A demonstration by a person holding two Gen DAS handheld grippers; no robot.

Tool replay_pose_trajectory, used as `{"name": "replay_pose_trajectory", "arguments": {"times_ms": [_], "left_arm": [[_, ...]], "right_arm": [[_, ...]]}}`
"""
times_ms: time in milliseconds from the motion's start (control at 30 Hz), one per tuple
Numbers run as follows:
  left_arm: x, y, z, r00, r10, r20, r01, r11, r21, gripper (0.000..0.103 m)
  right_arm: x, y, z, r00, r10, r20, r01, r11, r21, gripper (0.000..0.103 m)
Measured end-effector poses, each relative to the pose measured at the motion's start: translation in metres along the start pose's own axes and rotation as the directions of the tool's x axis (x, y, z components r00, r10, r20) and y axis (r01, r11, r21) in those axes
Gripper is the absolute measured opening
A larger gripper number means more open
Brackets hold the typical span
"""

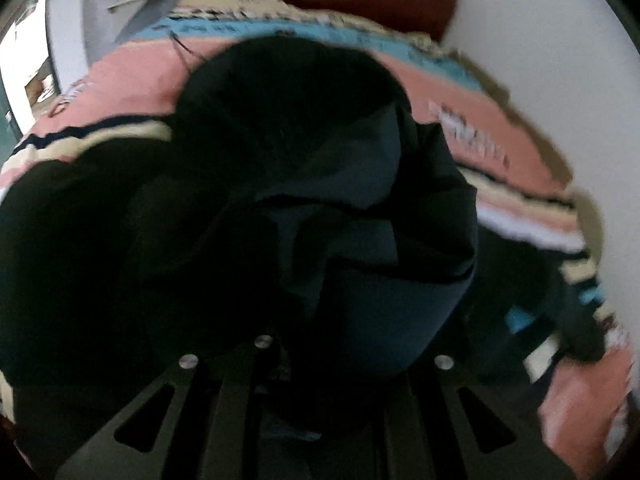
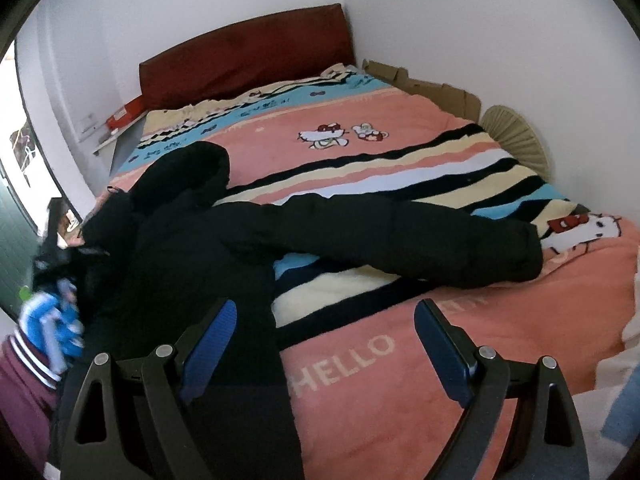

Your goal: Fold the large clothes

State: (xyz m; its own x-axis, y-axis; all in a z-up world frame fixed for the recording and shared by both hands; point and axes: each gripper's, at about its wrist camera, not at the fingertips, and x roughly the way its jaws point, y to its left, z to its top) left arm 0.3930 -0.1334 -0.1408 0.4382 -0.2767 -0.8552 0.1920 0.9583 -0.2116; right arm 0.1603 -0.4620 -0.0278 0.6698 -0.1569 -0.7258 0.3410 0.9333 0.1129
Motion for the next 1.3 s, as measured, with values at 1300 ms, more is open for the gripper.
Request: {"name": "replay_pose_trajectory", "arguments": {"times_ms": [1300], "left_arm": [[-0.017, 0.19, 0.013, 0.993, 0.102, 0.067, -0.106, 0.993, 0.053, 0.049]], "right_arm": [[0.237, 0.286, 0.02, 0.921, 0.239, -0.309, -0.325, 0.908, -0.265, 0.09]]}}
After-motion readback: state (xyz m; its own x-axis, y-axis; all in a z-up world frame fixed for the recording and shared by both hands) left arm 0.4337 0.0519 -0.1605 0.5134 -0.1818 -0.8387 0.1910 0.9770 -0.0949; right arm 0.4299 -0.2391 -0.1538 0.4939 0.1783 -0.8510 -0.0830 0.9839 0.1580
